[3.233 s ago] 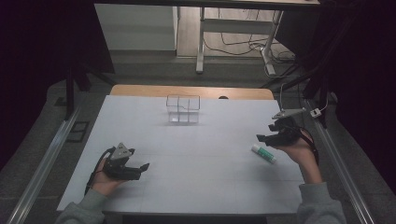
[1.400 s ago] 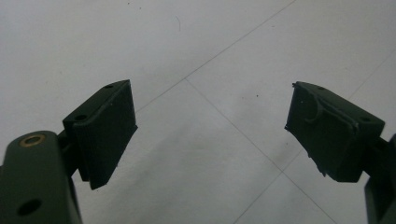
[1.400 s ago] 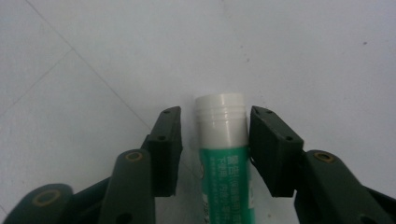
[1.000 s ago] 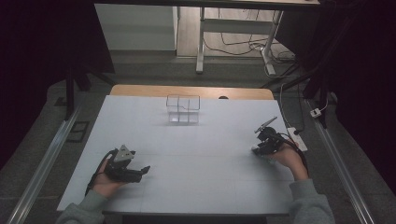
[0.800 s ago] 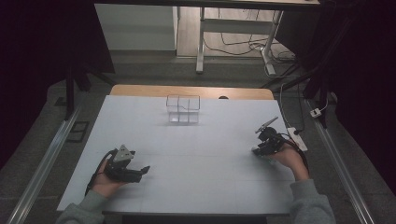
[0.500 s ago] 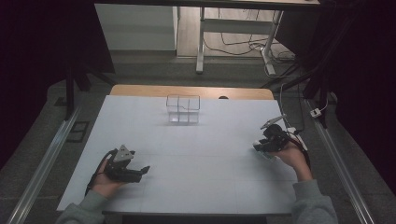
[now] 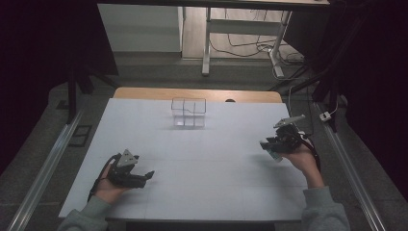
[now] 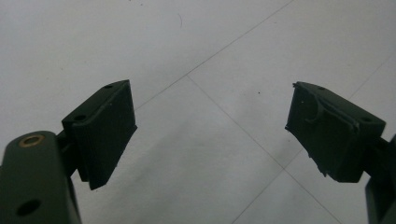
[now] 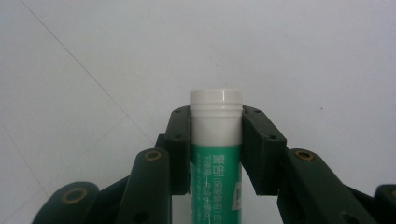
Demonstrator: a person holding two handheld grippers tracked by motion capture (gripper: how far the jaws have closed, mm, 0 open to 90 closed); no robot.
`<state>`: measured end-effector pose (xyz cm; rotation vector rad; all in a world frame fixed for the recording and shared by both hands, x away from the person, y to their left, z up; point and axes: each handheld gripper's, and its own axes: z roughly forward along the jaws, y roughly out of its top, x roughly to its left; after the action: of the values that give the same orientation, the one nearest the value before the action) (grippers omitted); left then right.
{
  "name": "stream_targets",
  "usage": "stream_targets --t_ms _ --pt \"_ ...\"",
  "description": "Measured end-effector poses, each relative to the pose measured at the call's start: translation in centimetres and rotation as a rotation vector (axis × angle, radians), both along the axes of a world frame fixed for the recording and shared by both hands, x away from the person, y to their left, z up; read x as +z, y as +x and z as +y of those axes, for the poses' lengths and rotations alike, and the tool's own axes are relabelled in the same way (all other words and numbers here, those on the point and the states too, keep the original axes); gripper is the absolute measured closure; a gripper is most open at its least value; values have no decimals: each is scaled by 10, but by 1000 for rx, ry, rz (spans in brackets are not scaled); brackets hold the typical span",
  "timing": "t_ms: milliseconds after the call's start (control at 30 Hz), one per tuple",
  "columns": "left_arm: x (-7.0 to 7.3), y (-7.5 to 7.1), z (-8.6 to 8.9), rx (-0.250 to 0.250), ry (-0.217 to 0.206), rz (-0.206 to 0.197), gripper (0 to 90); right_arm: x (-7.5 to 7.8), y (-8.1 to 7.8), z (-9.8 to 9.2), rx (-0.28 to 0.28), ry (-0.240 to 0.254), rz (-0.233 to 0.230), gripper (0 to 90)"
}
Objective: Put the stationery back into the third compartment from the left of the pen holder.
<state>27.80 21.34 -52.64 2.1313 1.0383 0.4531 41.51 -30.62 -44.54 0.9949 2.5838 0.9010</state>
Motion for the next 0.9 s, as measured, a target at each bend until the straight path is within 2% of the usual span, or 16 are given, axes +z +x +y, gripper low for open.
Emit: stream_targets --t_ms 133,400,700,900 --pt "0 0 0 4 -3 -2 151 3 -2 4 18 38 7 654" --pt "0 0 1 12 -8 -3 151 10 -8 13 40 98 -21 654" --pt "0 0 1 11 -7 -3 152 14 -13 25 40 147 -98 654" --pt "0 1 1 11 -9 -6 153 17 -16 35 62 160 -116 654"
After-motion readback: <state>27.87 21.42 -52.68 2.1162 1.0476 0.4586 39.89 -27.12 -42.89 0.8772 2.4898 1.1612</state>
